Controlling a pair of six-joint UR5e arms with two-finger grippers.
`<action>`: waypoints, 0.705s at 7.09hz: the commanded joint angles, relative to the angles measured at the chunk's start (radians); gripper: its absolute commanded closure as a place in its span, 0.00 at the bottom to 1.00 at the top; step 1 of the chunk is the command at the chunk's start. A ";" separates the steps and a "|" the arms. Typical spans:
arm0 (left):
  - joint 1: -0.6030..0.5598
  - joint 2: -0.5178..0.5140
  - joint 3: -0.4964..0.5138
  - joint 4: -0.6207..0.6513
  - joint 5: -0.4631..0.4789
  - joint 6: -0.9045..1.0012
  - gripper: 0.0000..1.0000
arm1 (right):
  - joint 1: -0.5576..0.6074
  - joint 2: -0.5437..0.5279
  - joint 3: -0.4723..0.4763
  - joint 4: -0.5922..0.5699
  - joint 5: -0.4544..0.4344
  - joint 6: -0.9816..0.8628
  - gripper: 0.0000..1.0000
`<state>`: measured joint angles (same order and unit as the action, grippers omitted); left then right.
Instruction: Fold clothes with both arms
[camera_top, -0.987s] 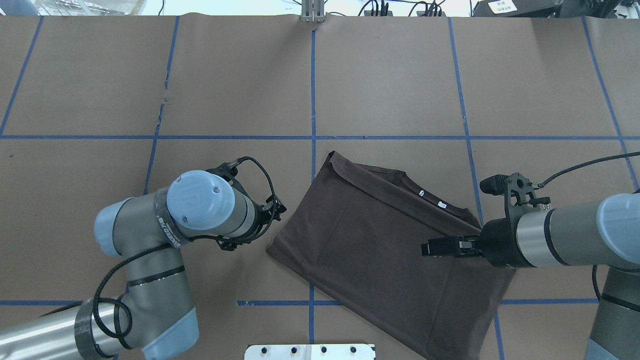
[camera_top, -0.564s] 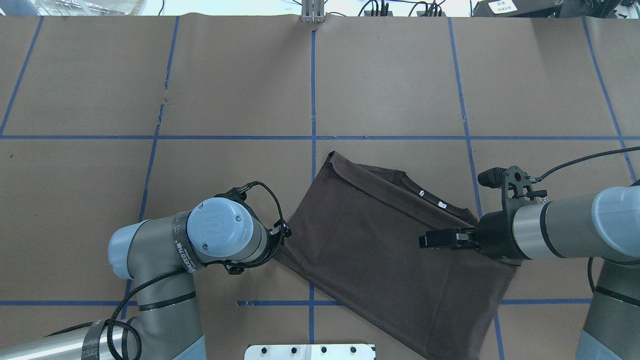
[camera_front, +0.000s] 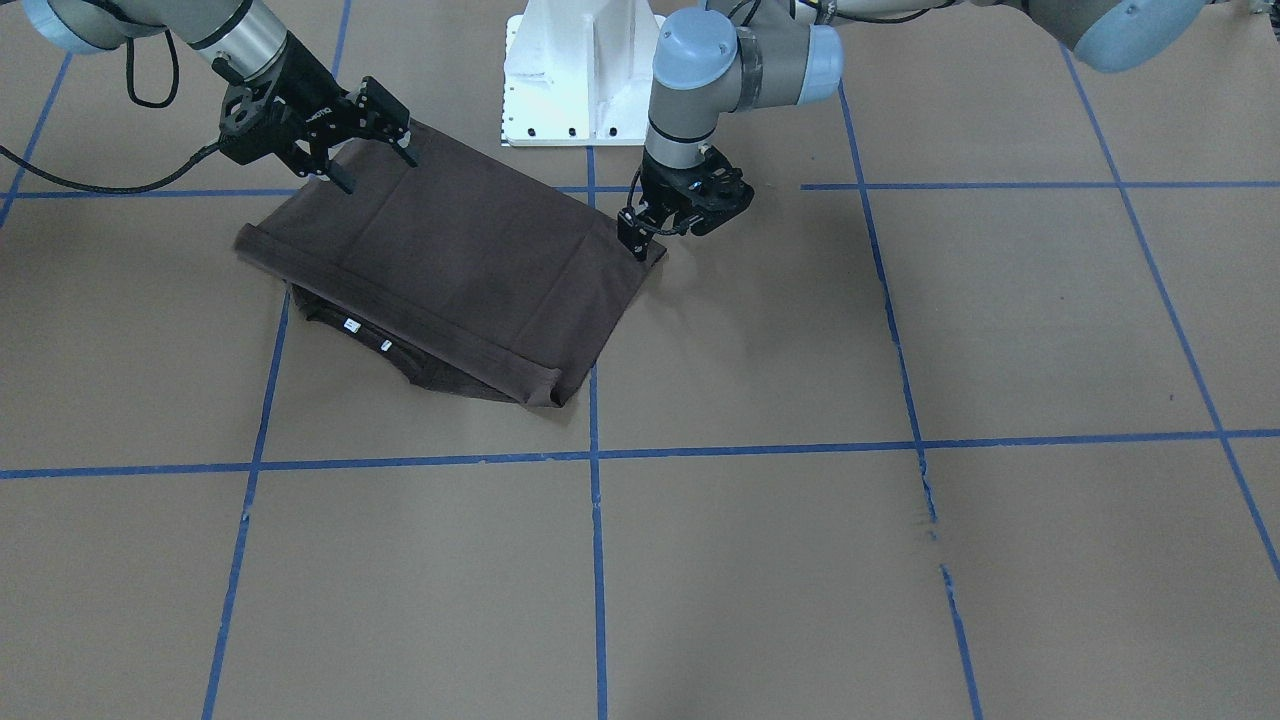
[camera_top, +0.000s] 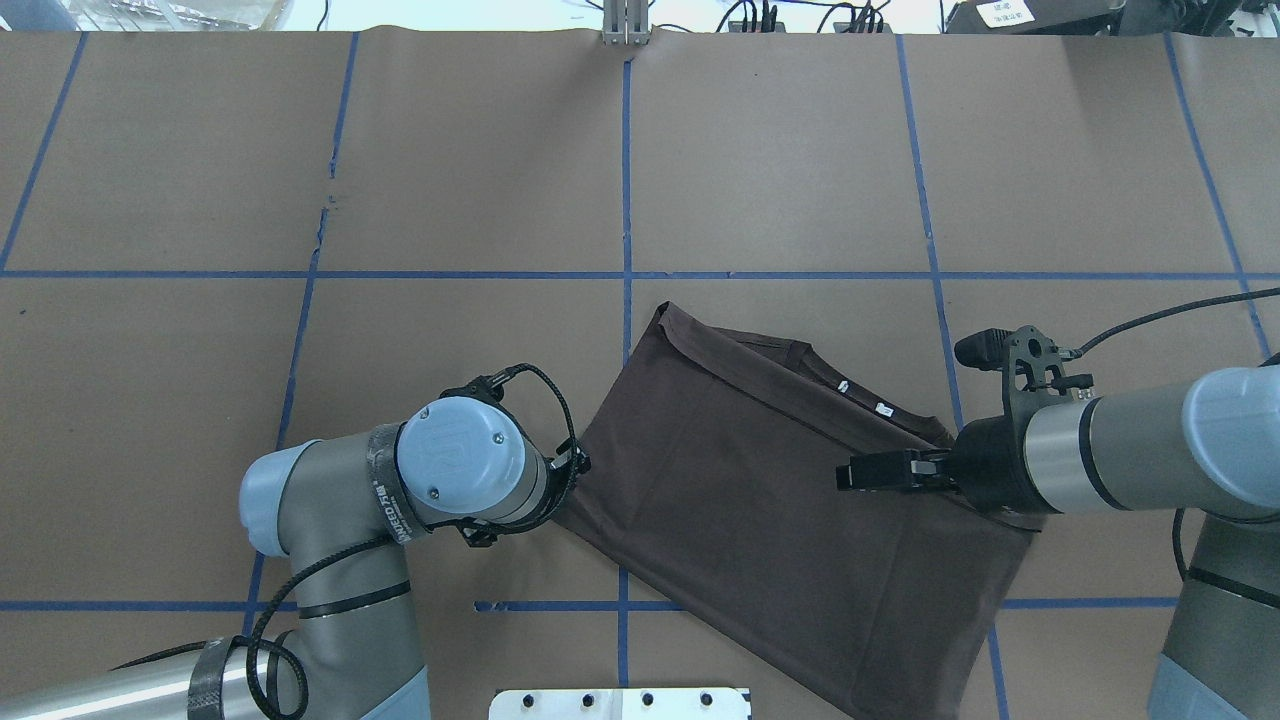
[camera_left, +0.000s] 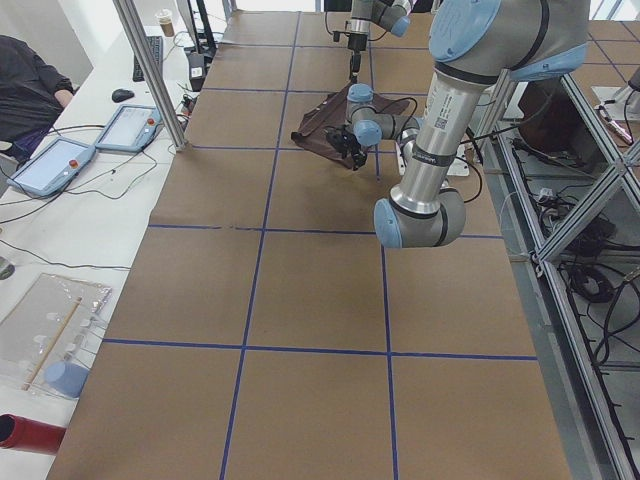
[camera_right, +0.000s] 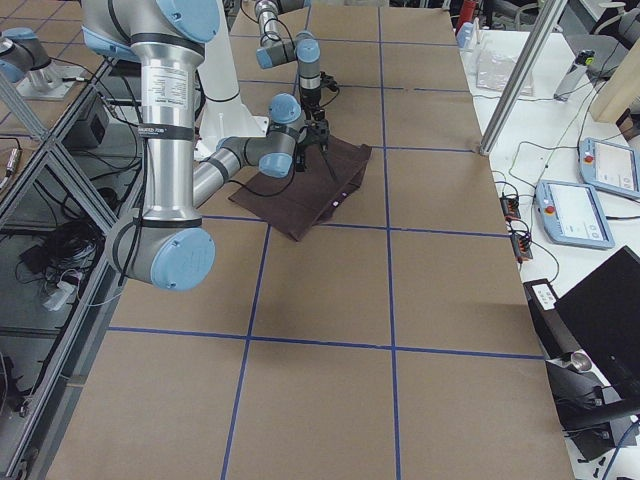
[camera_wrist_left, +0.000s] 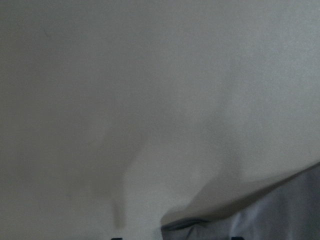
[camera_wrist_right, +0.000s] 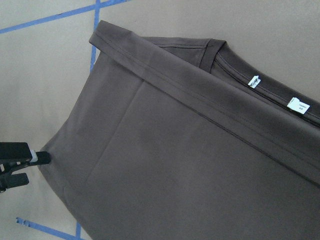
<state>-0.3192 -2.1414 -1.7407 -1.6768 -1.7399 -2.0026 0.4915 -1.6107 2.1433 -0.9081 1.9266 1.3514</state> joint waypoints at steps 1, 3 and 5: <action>0.000 -0.008 0.015 0.002 0.011 -0.001 0.25 | 0.002 0.000 -0.002 0.000 0.002 0.000 0.00; 0.000 -0.006 0.021 0.002 0.013 -0.001 0.32 | 0.002 0.000 0.000 0.000 0.003 0.000 0.00; 0.000 -0.006 0.021 0.003 0.017 -0.001 0.52 | 0.004 0.000 0.000 0.000 0.006 0.000 0.00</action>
<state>-0.3191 -2.1477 -1.7204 -1.6748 -1.7263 -2.0034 0.4944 -1.6107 2.1429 -0.9081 1.9309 1.3514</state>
